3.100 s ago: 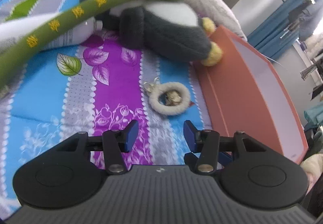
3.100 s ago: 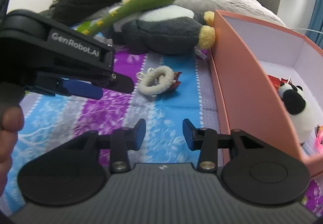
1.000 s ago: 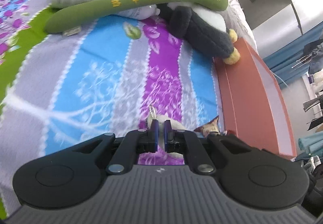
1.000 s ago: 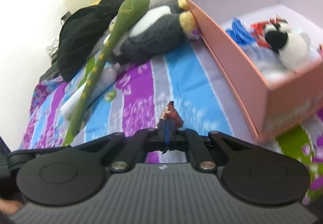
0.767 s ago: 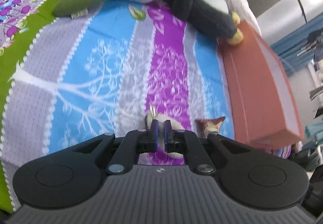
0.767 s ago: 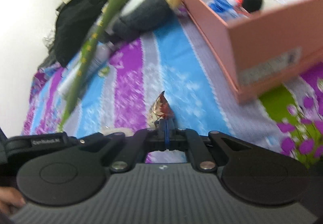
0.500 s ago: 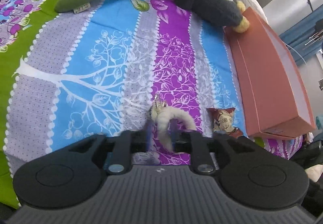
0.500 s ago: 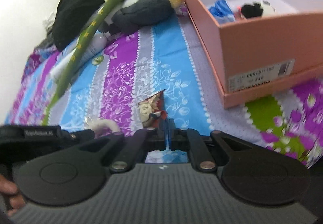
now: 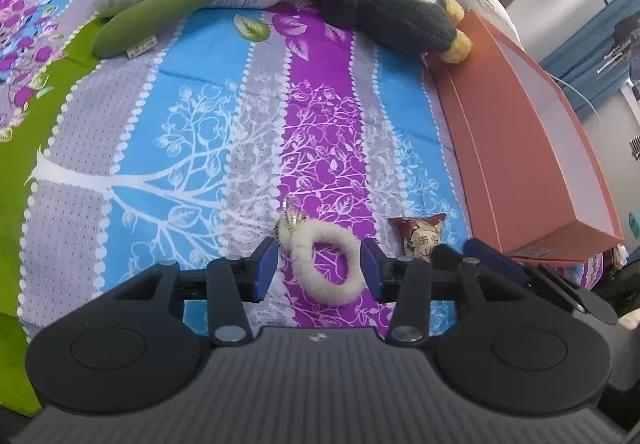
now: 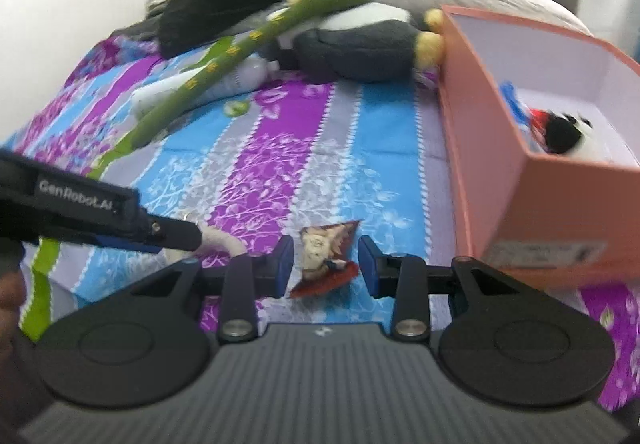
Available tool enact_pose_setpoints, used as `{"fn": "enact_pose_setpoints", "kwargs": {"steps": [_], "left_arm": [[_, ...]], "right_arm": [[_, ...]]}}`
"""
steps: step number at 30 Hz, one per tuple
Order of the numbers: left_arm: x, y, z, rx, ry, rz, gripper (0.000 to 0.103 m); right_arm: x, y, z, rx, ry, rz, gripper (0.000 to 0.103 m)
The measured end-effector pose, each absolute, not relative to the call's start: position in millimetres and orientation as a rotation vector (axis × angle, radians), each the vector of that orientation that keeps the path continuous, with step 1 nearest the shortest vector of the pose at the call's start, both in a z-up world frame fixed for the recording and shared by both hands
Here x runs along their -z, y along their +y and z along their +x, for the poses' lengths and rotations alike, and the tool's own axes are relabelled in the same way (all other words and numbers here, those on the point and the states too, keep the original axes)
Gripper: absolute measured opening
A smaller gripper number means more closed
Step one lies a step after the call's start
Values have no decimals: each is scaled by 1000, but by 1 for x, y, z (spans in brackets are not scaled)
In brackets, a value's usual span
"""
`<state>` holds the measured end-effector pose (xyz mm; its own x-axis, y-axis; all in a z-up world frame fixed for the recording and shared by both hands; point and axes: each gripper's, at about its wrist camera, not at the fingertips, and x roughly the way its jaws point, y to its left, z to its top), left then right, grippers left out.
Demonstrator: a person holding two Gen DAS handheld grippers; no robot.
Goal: Organize soft objects
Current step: 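Grasp the wrapped candy packet with the right gripper while the left gripper holds the ring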
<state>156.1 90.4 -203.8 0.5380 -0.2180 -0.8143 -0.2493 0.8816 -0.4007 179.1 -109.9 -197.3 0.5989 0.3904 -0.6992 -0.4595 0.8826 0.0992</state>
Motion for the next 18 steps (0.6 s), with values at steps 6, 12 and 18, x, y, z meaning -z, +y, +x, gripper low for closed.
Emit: {"fn": "enact_pose_setpoints", "kwargs": {"steps": [6, 12, 18], "left_arm": [[202, 77, 164, 6, 1033, -447, 54], [205, 60, 173, 24, 1054, -361, 64], [211, 45, 179, 23, 1073, -269, 64]], "right_arm": [[217, -98, 185, -495, 793, -195, 38], [224, -106, 185, -510, 808, -171, 39], [227, -106, 181, -527, 791, -181, 35]]}}
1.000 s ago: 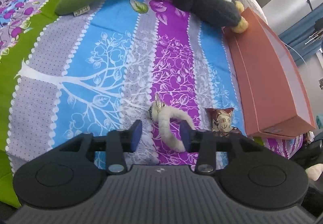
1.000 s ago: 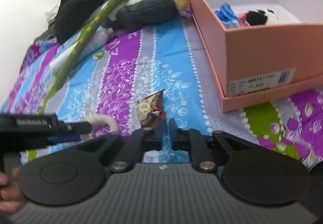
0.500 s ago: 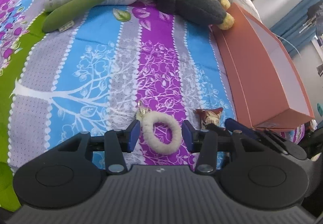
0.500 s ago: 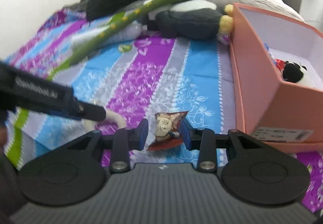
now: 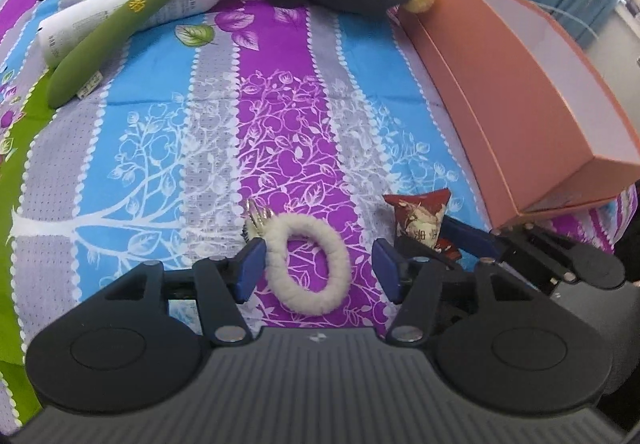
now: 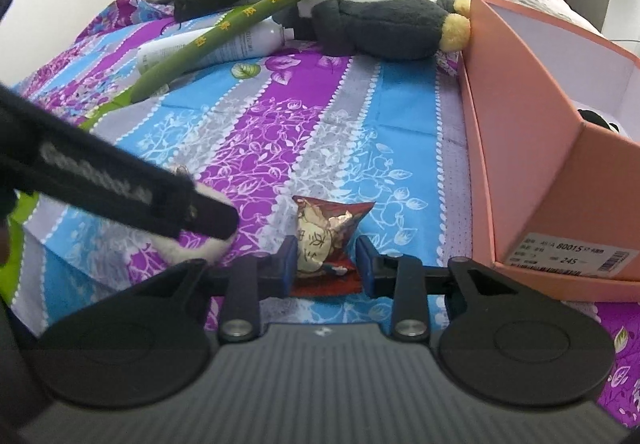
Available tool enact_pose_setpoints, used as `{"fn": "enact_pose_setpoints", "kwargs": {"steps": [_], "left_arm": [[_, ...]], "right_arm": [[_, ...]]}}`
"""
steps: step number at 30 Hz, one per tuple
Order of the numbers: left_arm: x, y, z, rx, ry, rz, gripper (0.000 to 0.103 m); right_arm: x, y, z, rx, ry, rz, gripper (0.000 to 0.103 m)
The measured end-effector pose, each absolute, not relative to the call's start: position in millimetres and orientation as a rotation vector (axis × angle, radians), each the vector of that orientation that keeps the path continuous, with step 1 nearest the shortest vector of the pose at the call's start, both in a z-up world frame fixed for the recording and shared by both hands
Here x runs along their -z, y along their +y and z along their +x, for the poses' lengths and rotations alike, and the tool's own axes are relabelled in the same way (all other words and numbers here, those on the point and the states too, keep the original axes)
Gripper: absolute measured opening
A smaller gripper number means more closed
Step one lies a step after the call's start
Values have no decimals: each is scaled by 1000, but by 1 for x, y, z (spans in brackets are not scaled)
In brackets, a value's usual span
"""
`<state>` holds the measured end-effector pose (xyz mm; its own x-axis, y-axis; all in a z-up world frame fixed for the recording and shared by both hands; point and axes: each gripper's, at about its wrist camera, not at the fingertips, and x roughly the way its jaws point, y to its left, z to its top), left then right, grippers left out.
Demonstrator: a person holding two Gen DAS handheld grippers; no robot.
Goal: Organize soft objects
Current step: 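Grasp the wrapped candy packet with the right gripper while the left gripper holds the ring, then carry the white ring and candy packet over the pink box with both grippers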
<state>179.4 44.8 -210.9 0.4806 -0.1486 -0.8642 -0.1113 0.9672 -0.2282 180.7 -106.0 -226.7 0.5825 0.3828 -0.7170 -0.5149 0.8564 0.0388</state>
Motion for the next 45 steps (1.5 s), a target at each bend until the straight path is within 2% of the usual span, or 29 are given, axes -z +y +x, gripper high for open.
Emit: {"fn": "enact_pose_setpoints", "kwargs": {"steps": [7, 11, 13, 20, 23, 36, 45], "left_arm": [[225, 41, 188, 7, 1111, -252, 63], [229, 37, 190, -5, 1105, -225, 57], [230, 38, 191, -13, 1101, -220, 52], [230, 40, 192, -20, 1085, -212, 18], [229, 42, 188, -15, 1072, -234, 12], [204, 45, 163, 14, 1016, -322, 11], [175, 38, 154, 65, 969, -335, 11]], "right_arm": [[219, -115, 179, -512, 784, -180, 33], [219, -124, 179, -504, 805, -171, 33], [219, -128, 179, -496, 815, -165, 33], [224, -134, 182, -491, 836, -143, 33], [227, -133, 185, -498, 852, -114, 33], [210, -141, 176, -460, 845, -71, 31], [180, -147, 169, -451, 812, -31, 31]]}}
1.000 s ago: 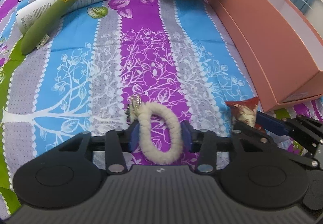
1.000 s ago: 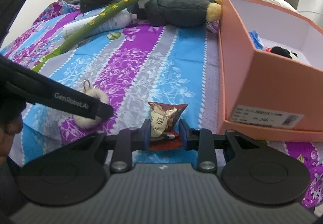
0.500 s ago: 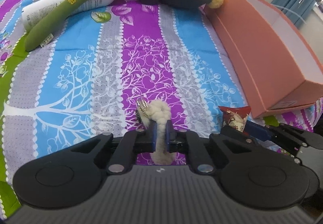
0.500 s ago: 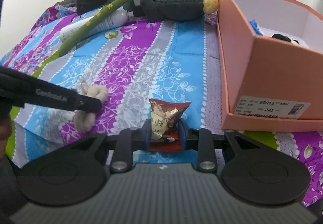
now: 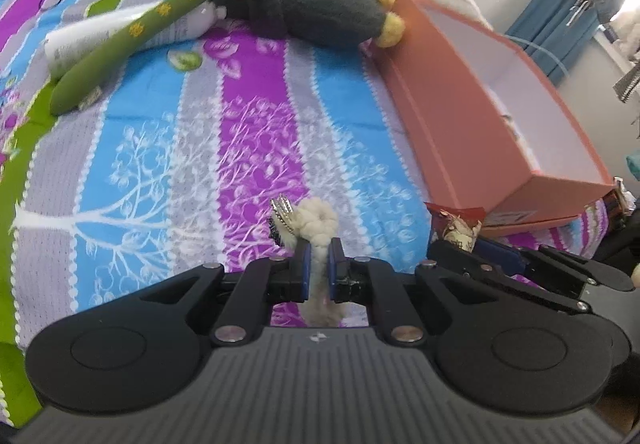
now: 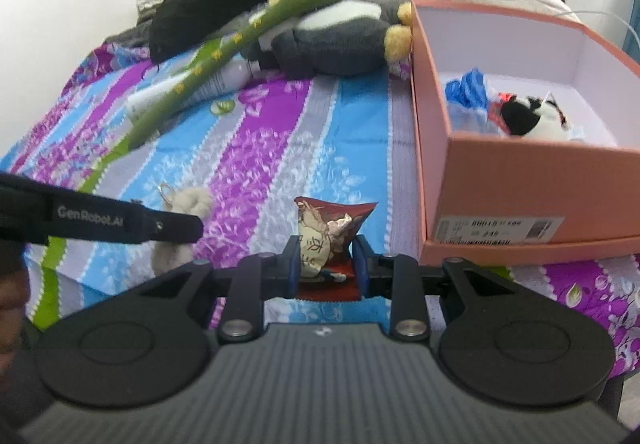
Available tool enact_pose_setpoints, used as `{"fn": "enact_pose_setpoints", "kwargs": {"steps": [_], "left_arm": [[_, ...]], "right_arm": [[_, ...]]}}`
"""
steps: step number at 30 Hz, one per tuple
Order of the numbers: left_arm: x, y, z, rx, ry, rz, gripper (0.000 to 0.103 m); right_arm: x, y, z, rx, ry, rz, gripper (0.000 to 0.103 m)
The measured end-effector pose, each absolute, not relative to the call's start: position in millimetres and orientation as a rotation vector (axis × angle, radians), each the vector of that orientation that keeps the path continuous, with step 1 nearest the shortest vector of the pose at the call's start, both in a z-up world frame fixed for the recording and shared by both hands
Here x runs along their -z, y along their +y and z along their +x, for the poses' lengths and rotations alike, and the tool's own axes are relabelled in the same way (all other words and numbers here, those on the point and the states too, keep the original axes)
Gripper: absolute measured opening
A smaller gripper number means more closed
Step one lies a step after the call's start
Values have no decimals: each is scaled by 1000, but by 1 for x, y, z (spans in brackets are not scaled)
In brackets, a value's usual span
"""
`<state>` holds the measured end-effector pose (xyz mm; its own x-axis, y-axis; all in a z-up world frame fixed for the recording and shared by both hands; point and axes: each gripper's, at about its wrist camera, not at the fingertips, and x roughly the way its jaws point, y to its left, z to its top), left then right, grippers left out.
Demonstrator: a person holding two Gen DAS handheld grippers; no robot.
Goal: Organize soft objects
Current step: 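Carry the white ring and candy packet over the pink box with both grippers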
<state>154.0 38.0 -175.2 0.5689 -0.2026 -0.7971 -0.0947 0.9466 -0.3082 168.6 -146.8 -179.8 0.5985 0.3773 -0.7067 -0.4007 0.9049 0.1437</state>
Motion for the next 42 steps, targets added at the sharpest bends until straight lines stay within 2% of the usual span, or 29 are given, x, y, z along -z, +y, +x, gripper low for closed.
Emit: {"fn": "enact_pose_setpoints", "kwargs": {"steps": [16, 28, 35, 42], "left_arm": [[70, 16, 189, 279, 796, -356, 11], [-14, -29, 233, 431, 686, -302, 11], [-29, -67, 285, 474, 734, -284, 11], [2, -120, 345, 458, 845, -183, 11]], "right_arm": [[83, -167, 172, -387, 600, 32, 31], [4, -205, 181, -281, 408, 21, 31], [-18, -245, 211, -221, 395, 52, 31], [9, -281, 264, -135, 558, 63, 31]]}}
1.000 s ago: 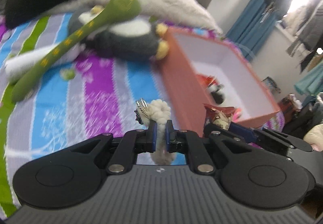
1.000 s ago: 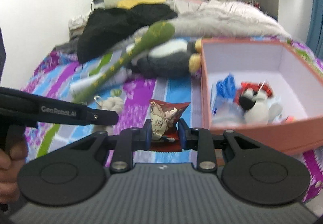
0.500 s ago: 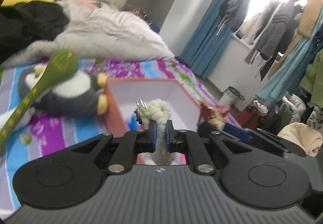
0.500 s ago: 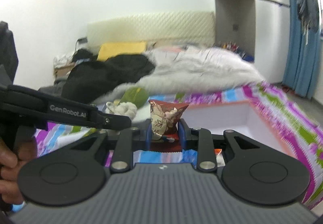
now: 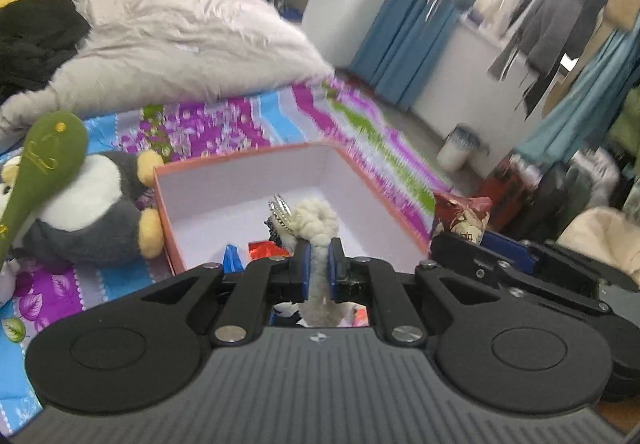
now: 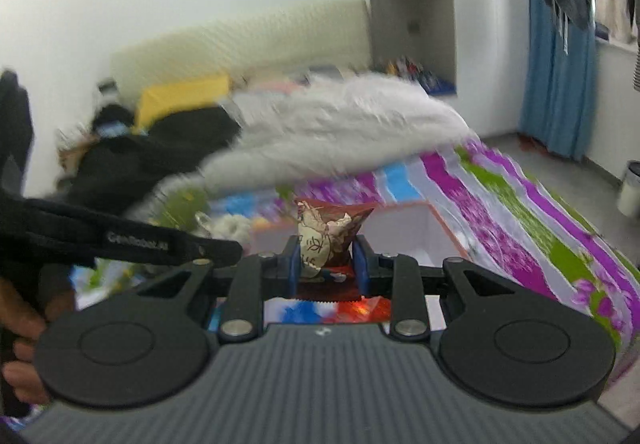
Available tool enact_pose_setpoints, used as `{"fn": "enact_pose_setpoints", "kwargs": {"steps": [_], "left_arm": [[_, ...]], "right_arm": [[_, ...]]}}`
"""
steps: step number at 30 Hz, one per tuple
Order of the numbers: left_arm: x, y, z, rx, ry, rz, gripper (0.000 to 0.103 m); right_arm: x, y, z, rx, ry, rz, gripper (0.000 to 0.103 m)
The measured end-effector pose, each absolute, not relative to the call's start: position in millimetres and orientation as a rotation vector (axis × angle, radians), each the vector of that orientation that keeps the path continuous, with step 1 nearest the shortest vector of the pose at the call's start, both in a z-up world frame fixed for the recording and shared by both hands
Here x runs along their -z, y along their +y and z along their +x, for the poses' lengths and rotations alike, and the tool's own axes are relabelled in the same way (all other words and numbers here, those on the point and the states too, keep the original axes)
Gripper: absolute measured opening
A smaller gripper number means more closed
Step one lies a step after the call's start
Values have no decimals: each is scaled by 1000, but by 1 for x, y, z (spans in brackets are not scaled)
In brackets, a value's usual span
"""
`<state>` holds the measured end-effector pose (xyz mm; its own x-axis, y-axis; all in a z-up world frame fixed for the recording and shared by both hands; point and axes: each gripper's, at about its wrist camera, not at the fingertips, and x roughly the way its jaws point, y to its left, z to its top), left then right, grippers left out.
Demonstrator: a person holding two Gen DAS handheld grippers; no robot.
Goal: Organize soft objects
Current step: 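Carry the white ring and candy packet over the pink box with both grippers, then open both grippers to drop the ring and candy packet into the box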
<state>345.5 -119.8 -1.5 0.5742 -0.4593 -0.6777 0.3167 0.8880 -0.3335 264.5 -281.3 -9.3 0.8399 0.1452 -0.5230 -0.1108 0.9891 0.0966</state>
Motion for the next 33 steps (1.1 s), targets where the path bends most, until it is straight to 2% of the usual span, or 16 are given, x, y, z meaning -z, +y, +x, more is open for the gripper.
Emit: {"fn": "enact_pose_setpoints", "kwargs": {"steps": [4, 11, 18, 23, 25, 27, 33], "left_arm": [[43, -152, 369, 421, 930, -84, 11], [106, -174, 405, 412, 1102, -97, 11], [132, -183, 425, 369, 1174, -52, 11], [134, -186, 427, 363, 1186, -42, 12], [135, -185, 427, 358, 1201, -53, 20], [133, -184, 425, 347, 1203, -56, 38], [101, -179, 414, 368, 1145, -22, 39]], "right_arm": [[40, -297, 293, -98, 688, 85, 31], [98, -312, 326, -52, 862, 61, 31], [144, -322, 345, -34, 980, 65, 31], [156, -334, 345, -23, 1006, 105, 32], [156, -338, 343, -26, 1008, 129, 34], [154, -339, 340, -27, 1004, 138, 41], [128, -340, 325, -33, 946, 136, 44]]}}
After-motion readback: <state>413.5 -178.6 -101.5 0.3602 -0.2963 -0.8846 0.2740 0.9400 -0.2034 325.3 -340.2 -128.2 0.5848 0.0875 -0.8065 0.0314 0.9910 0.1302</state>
